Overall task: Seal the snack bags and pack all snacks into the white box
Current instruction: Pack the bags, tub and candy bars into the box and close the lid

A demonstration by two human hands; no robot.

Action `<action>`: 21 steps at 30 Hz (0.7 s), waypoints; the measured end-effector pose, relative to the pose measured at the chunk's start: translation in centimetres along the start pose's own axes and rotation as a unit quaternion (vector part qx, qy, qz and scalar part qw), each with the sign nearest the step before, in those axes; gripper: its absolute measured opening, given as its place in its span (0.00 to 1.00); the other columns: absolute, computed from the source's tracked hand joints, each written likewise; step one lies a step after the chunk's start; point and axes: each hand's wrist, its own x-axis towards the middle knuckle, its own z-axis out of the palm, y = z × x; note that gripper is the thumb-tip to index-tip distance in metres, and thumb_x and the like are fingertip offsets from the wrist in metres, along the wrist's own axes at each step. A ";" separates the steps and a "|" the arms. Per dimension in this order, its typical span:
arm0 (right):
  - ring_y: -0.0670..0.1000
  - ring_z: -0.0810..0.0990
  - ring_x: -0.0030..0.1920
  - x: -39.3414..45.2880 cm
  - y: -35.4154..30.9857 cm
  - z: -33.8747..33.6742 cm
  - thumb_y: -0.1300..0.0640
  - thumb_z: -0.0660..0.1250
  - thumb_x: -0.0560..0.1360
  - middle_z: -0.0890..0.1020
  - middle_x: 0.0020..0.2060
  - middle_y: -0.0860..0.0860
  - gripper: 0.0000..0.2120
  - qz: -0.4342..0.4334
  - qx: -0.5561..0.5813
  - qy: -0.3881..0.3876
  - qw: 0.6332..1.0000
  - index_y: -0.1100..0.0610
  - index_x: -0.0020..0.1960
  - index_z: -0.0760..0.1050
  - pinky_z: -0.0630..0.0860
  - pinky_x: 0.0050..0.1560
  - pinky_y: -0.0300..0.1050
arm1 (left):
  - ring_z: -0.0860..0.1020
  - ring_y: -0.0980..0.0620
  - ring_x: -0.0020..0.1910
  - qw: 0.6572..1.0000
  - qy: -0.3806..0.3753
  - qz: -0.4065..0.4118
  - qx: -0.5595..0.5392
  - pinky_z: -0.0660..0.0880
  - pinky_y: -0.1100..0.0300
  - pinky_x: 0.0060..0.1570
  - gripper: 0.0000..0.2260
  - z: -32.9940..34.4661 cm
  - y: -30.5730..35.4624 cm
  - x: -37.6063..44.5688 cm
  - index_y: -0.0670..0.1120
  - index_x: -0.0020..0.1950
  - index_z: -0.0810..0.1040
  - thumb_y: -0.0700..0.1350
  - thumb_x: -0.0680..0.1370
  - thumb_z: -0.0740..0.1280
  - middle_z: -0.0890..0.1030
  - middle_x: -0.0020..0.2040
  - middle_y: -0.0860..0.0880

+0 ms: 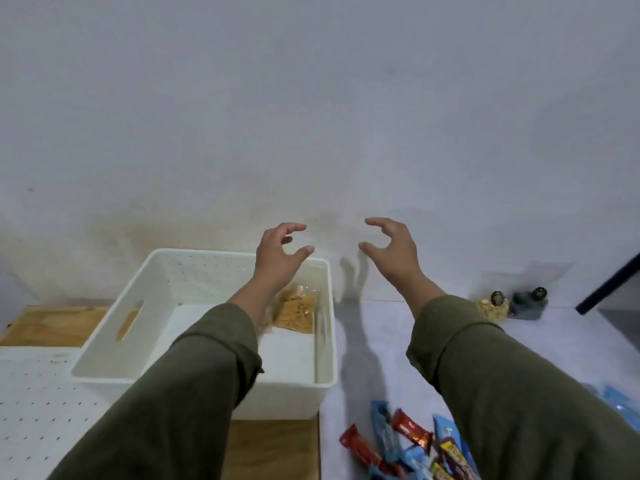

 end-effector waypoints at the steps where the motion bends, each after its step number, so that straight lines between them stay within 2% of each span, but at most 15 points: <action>1: 0.49 0.70 0.65 -0.2 0.8 -1.8 0.59 0.71 0.71 0.71 0.63 0.49 0.19 0.001 0.003 0.000 1.000 0.49 0.61 0.74 0.66 0.65 0.41 | 0.73 0.56 0.57 1.000 0.005 0.002 -0.002 0.68 0.63 0.55 0.16 1.3 1.0 -0.6 0.52 0.59 0.75 0.44 0.73 0.72 0.72 0.62 0.50; 7: 0.48 0.72 0.61 -2.5 6.2 -12.6 0.58 0.70 0.72 0.72 0.61 0.49 0.17 0.010 0.018 -0.001 1.000 0.47 0.59 0.74 0.69 0.60 0.41 | 0.74 0.56 0.56 1.000 0.007 -0.001 -0.019 0.69 0.63 0.54 0.17 10.7 6.2 -5.2 0.54 0.59 0.75 0.45 0.73 0.73 0.73 0.62 0.50; 14: 0.51 0.73 0.62 -4.8 12.5 -22.3 0.60 0.70 0.72 0.72 0.61 0.51 0.14 0.060 0.018 0.028 0.998 0.48 0.56 0.77 0.75 0.58 0.47 | 0.73 0.56 0.56 0.996 -0.085 0.015 -0.020 0.67 0.63 0.54 0.15 21.2 10.8 -8.7 0.55 0.58 0.76 0.46 0.73 0.72 0.72 0.62 0.52; 18: 0.51 0.73 0.62 -5.3 15.1 -26.5 0.60 0.70 0.72 0.73 0.61 0.52 0.12 0.087 0.013 0.060 0.994 0.47 0.52 0.77 0.75 0.47 0.37 | 0.73 0.56 0.57 0.991 -0.133 0.021 -0.014 0.67 0.63 0.54 0.14 25.6 11.8 -9.0 0.55 0.57 0.77 0.46 0.73 0.72 0.72 0.62 0.53; 21: 0.51 0.73 0.60 -6.0 17.6 -28.9 0.63 0.69 0.72 0.73 0.58 0.53 0.13 0.107 0.019 0.078 0.991 0.53 0.54 0.78 0.73 0.34 0.29 | 0.73 0.55 0.58 0.987 -0.159 0.030 -0.015 0.67 0.62 0.54 0.14 28.8 11.9 -8.9 0.56 0.57 0.77 0.47 0.73 0.72 0.72 0.62 0.52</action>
